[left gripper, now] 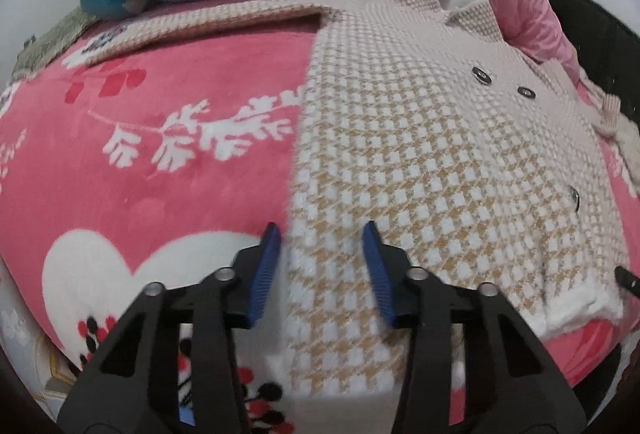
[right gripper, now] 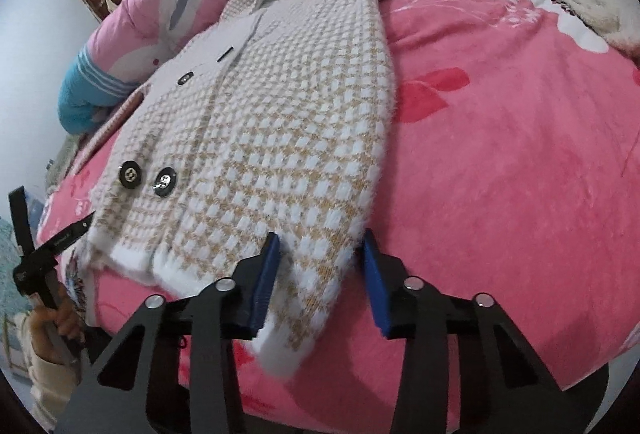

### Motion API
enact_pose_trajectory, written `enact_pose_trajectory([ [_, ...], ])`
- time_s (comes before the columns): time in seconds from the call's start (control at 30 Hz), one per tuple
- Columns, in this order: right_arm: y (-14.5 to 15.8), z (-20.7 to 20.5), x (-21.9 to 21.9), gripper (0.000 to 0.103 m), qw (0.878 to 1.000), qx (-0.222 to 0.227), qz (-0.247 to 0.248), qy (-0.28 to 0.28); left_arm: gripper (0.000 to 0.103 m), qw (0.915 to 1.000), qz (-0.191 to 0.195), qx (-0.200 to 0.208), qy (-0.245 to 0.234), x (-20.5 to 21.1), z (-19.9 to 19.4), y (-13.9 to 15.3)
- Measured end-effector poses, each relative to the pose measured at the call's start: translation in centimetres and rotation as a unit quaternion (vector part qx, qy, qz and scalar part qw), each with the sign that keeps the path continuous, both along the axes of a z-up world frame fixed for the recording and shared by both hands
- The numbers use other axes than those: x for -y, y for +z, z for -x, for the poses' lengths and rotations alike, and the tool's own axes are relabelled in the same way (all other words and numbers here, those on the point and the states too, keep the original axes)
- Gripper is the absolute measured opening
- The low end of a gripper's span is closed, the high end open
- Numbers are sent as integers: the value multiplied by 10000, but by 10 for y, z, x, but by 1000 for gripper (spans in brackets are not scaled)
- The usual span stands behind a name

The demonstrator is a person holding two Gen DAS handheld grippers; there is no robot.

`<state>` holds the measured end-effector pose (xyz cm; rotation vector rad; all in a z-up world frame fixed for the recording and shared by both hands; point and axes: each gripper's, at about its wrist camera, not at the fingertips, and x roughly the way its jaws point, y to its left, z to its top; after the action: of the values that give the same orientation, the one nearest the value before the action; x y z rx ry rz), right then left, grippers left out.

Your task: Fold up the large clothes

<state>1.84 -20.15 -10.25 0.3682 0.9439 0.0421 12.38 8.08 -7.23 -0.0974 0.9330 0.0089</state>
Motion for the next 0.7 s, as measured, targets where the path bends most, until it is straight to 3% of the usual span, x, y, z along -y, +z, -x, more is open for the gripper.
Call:
enact_pose_trajectory([
  [0.03, -1, -2, -1, 28, 10000, 25, 61, 28, 29, 9999, -94, -15, -41, 4, -2, 0],
  [0.1, 3, -3, -1, 17, 9999, 69, 140, 65, 9, 9991, -415, 47, -113, 14, -2, 4],
  [0.13, 11, -1, 1, 10, 9998, 136, 152, 83, 9, 9983, -550, 101, -151, 18, 0, 9],
  [0.27, 47, 7, 7, 8, 9981, 552, 76, 269, 7, 9943, -863, 579, -258, 26, 18, 47],
  [0.43, 88, 17, 19, 7, 9951, 897, 150, 390, 7, 9929, -786, 824, -339, 29, 40, 84],
  [0.7, 111, 67, 49, 7, 9955, 855, 139, 396, 6, 9925, -694, 789, -624, 48, 114, 99],
])
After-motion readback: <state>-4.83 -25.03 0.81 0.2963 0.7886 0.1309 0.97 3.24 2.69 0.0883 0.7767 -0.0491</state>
